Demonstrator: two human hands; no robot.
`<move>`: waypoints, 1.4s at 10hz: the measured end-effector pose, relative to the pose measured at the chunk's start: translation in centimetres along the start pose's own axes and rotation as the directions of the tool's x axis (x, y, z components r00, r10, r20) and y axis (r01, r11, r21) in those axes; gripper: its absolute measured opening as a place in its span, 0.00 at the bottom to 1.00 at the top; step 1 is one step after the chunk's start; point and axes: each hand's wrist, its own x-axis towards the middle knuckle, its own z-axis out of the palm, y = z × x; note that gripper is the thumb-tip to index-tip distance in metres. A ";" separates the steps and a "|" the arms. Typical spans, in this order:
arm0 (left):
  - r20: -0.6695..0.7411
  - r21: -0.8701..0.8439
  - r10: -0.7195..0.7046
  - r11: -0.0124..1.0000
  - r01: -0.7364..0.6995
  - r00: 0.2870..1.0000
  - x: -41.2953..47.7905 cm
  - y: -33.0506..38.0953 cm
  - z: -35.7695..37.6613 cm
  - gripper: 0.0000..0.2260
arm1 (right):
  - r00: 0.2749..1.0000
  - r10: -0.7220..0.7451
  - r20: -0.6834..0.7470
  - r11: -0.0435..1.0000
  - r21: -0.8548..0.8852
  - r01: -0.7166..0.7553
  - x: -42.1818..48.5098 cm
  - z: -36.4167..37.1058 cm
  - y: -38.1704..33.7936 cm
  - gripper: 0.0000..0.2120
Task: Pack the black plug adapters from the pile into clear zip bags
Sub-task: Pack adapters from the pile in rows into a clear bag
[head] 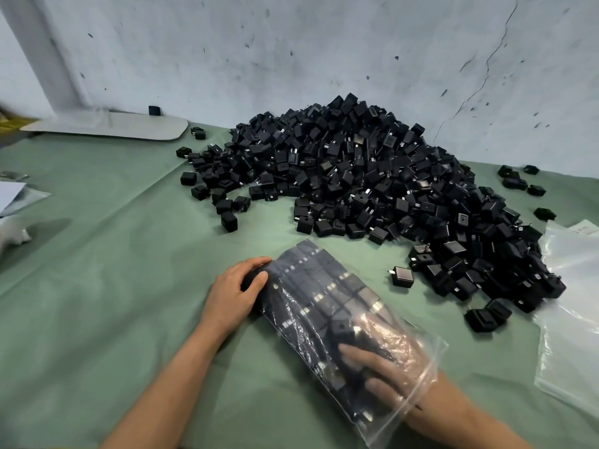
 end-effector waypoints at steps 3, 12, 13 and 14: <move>0.008 0.003 -0.005 1.000 0.005 1.000 -0.1 0.2 -0.1 0.18 | 0.924 0.107 0.367 0.993 0.016 -0.121 0.4 2.5 1.1 0.28; 0.020 0.022 -0.060 0.998 0.059 0.998 -0.1 0.7 -0.3 0.14 | 0.940 -0.041 0.339 0.994 0.112 0.003 9.6 7.6 0.2 0.35; 0.008 0.027 -0.060 0.998 0.060 0.998 -0.2 0.6 -0.3 0.13 | 0.936 -0.060 0.348 0.989 0.146 0.009 10.6 7.6 -0.1 0.35; 0.008 0.029 -0.058 0.998 0.057 0.998 -0.2 0.8 -0.3 0.13 | 0.939 -0.085 0.333 0.982 0.185 0.023 11.4 7.5 -0.1 0.32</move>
